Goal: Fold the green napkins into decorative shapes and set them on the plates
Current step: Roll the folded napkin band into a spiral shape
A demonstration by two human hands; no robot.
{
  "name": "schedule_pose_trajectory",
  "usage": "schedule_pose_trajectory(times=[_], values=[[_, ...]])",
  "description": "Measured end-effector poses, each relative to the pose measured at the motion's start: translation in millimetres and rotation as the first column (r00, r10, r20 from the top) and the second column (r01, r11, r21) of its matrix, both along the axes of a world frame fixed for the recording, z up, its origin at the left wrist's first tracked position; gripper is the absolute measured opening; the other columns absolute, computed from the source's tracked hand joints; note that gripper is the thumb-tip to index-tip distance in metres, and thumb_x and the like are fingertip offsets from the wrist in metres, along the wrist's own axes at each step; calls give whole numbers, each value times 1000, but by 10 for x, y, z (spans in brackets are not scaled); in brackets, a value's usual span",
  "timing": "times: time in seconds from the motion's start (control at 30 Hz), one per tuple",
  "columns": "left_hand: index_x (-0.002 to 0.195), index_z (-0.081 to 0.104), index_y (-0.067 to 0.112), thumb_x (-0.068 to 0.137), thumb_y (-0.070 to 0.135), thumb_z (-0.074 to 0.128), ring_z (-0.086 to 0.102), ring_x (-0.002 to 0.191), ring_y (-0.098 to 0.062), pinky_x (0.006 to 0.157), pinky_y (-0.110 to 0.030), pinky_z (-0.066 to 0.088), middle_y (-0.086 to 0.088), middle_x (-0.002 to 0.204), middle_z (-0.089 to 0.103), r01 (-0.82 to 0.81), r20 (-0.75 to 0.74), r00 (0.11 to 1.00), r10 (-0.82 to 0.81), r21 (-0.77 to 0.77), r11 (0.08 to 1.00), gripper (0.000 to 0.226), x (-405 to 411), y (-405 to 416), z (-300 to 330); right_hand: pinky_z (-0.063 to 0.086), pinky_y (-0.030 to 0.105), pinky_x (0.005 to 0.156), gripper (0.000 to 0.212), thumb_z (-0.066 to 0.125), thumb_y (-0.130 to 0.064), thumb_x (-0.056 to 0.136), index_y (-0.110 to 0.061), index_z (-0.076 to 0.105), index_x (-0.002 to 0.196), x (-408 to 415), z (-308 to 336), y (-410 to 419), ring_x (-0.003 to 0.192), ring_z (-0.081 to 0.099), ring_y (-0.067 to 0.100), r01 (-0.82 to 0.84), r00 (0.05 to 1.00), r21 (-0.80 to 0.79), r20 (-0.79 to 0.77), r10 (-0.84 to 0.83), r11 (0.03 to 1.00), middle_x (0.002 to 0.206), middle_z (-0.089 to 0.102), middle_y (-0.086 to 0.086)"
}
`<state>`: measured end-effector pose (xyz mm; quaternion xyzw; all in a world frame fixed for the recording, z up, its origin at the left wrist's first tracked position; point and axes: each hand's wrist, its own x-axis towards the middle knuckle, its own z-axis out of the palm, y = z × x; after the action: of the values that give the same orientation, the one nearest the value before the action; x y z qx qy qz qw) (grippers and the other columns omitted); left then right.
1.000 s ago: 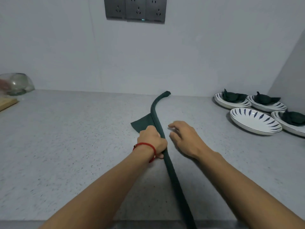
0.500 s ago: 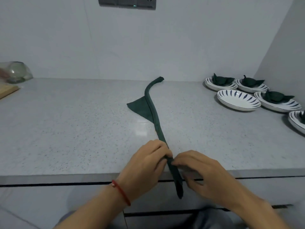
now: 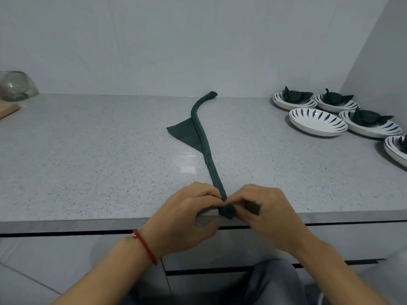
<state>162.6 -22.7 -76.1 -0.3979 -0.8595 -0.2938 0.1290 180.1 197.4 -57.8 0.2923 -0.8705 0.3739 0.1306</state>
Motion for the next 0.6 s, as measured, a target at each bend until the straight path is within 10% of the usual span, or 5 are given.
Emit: schedule_pose_trajectory(times=[0.2, 0.6], values=[[101, 71, 26, 89, 47, 64, 63, 92, -6, 79, -31, 53, 16, 94, 69, -154, 97, 986, 138, 181, 971, 25, 53, 81, -3, 46, 16, 58, 15, 83, -15, 80, -26, 72, 82, -65, 59, -61, 60, 56, 2, 100, 952, -103, 299, -65, 990, 67, 66, -14], [86, 73, 23, 85, 25, 72, 61, 82, -5, 71, -26, 51, 15, 83, 68, -288, 123, 957, 264, 262, 921, 2, 89, 189, -6, 55, 17, 71, 14, 76, -14, 87, -27, 80, 87, -96, 177, -19, 74, 69, 1, 130, 933, 37, 335, -135, 991, 77, 74, -17]])
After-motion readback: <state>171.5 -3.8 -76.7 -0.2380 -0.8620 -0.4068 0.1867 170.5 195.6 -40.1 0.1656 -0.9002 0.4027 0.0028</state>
